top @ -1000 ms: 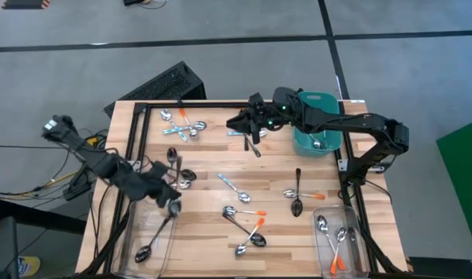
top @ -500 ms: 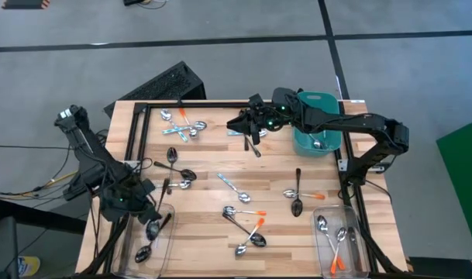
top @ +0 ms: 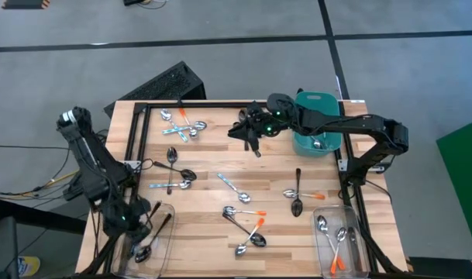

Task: Sort silverware by color (type)
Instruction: Put the black spoon into the left transparent bin, then put the blue spoon into the blue bin

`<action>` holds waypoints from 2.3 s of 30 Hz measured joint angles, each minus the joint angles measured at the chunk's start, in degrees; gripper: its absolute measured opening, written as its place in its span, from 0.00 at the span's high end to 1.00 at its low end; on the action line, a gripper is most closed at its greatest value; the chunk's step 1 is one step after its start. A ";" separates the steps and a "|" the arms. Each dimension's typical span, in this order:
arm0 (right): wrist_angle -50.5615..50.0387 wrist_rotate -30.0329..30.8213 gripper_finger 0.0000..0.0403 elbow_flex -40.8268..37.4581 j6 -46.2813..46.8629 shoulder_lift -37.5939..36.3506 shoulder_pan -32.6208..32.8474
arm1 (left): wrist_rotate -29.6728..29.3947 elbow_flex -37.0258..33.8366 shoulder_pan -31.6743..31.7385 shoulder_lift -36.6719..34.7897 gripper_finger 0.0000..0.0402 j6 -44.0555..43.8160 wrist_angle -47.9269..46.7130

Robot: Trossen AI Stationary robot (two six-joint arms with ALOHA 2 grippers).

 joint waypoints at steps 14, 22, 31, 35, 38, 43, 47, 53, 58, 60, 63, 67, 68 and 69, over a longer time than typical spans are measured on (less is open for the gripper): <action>-1.48 2.43 0.74 0.00 -0.02 0.00 1.10 | 1.43 0.00 1.34 9.11 0.77 0.37 5.87; -4.35 0.43 0.74 0.00 0.05 0.00 0.96 | -2.84 -0.02 4.61 2.07 0.66 -0.36 11.67; -23.36 6.19 0.74 0.00 1.95 0.01 2.49 | -21.43 0.00 12.04 -13.28 0.74 9.88 7.69; -30.30 11.35 0.74 -0.04 3.42 0.95 4.66 | -25.08 0.00 18.31 -16.05 0.75 18.26 5.27; -30.18 13.88 0.74 0.02 1.89 2.46 6.79 | -26.78 0.00 23.91 -16.61 0.75 24.41 5.66; -22.99 12.94 0.75 0.09 -2.33 5.39 9.84 | -27.82 -0.01 31.32 -15.86 0.75 36.74 14.38; -14.94 3.31 0.78 1.30 -3.03 6.37 10.89 | -29.58 -0.02 32.62 -13.48 0.76 47.61 27.59; -9.37 5.41 0.88 1.44 -0.57 6.28 10.05 | -29.92 0.03 31.67 -11.19 0.76 53.71 33.04; -14.62 7.26 0.94 1.44 5.44 6.27 9.14 | -31.23 -0.04 32.25 -11.30 0.76 55.22 27.58; -17.91 10.32 0.95 1.42 5.94 6.27 9.96 | -31.38 -0.02 32.88 -10.97 0.76 57.84 27.10; -21.75 14.71 0.95 1.42 6.36 6.27 11.44 | -31.87 -0.02 34.49 -10.05 0.76 64.53 27.21; -25.91 17.14 0.93 1.42 9.30 6.27 12.92 | -32.85 -0.02 37.39 -8.66 0.76 67.28 28.48; -26.65 17.22 0.92 1.42 9.24 6.27 13.17 | -32.95 -0.02 38.48 -8.54 0.76 67.30 28.07; -27.26 17.30 0.91 1.42 8.23 6.27 13.66 | -32.64 -0.02 39.64 -8.53 0.76 67.28 27.48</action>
